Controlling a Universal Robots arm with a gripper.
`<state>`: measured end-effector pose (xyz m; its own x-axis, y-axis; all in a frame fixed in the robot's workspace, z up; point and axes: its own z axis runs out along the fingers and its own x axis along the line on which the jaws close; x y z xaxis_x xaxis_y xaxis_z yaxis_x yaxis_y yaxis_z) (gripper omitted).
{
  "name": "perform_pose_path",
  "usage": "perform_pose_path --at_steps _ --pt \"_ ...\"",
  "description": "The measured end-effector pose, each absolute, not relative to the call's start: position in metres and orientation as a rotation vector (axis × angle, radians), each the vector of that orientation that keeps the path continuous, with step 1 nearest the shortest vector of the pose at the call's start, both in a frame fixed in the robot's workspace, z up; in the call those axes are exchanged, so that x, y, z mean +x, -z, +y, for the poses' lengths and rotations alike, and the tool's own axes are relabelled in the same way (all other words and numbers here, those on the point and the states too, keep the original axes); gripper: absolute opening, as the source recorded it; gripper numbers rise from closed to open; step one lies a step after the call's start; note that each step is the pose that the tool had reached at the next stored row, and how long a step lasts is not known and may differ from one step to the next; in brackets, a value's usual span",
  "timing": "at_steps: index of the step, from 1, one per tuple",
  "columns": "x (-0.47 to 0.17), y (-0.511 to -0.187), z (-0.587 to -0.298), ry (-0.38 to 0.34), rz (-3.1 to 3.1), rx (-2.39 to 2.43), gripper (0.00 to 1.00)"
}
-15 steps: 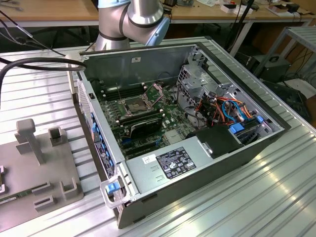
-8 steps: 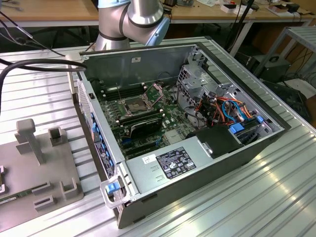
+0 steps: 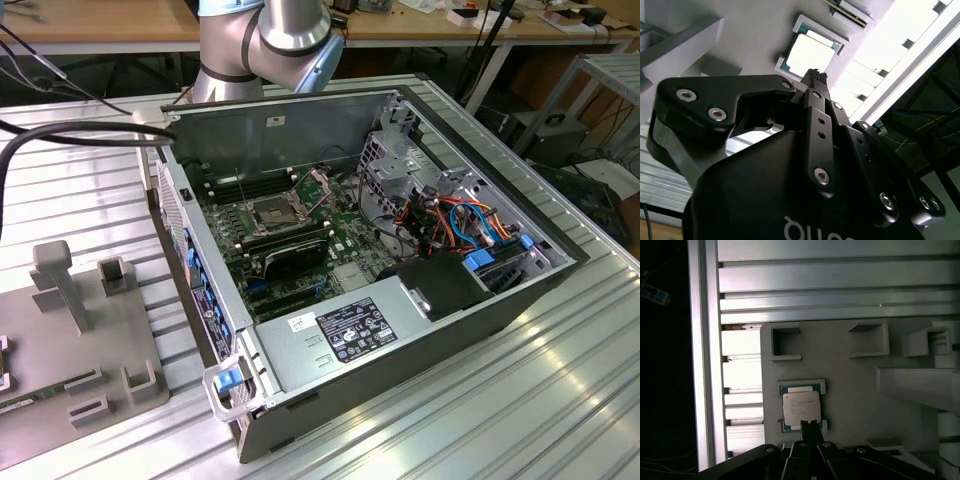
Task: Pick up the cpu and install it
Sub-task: 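Pick up the cpu and move it towards the insertion slot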
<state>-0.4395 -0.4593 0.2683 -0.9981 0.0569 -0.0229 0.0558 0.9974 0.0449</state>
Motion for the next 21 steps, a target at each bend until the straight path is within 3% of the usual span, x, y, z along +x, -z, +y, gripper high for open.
perform_pose_path --at_steps 21 --pt "-0.4395 -0.2631 -0.4593 -0.066 3.115 0.088 0.11"
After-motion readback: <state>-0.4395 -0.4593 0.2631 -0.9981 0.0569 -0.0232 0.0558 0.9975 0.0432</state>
